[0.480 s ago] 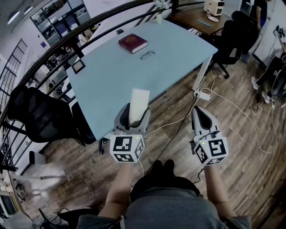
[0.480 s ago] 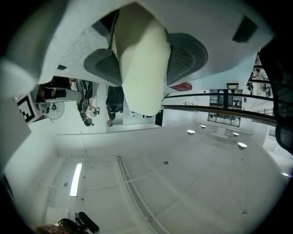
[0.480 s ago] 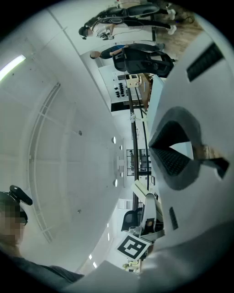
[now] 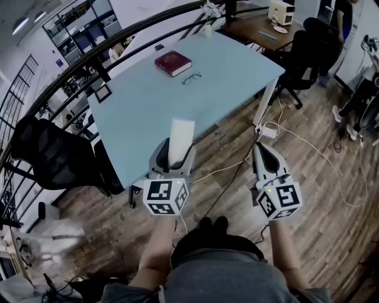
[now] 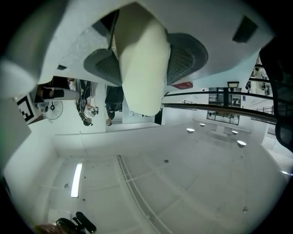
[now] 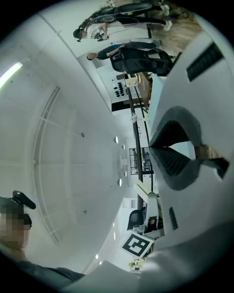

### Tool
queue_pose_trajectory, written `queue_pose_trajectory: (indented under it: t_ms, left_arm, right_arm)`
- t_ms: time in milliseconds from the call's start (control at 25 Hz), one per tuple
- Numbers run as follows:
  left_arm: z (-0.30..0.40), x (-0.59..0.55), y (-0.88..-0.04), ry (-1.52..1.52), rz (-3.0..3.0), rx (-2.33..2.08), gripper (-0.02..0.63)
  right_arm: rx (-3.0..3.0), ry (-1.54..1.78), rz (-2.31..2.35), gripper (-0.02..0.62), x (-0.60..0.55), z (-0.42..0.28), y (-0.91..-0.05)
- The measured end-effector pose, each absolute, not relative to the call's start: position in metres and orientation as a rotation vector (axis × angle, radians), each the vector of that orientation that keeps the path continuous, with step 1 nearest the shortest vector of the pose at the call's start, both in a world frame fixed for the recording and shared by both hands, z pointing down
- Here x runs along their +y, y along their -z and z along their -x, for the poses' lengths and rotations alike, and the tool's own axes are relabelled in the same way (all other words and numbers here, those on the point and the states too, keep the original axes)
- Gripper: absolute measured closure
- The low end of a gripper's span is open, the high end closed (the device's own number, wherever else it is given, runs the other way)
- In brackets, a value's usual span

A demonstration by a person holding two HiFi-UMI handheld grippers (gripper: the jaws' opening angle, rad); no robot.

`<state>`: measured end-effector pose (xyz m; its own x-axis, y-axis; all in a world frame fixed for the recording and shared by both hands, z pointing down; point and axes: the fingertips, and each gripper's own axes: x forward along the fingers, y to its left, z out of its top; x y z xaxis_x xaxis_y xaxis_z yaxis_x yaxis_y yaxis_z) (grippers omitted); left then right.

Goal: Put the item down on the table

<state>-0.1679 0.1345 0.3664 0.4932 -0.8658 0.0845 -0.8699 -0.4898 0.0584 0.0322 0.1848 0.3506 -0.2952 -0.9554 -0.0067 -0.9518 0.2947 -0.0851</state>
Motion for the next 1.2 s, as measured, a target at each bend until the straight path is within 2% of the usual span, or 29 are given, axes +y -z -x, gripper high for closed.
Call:
queue_pose_trajectory:
  t_ms: [760, 1200]
  left_arm:
    - [0.149, 0.120, -0.351, -0.038, -2.625, -1.616, 0.298]
    - [0.141, 0.046, -0.359, -0.040, -2.625, -1.617, 0.296]
  right_arm:
    - [2.485, 0.090, 1.808, 0.592, 0.177, -0.068, -0.348]
    - [2.502, 0.096, 1.808, 0.592, 0.107, -0.075, -0.356]
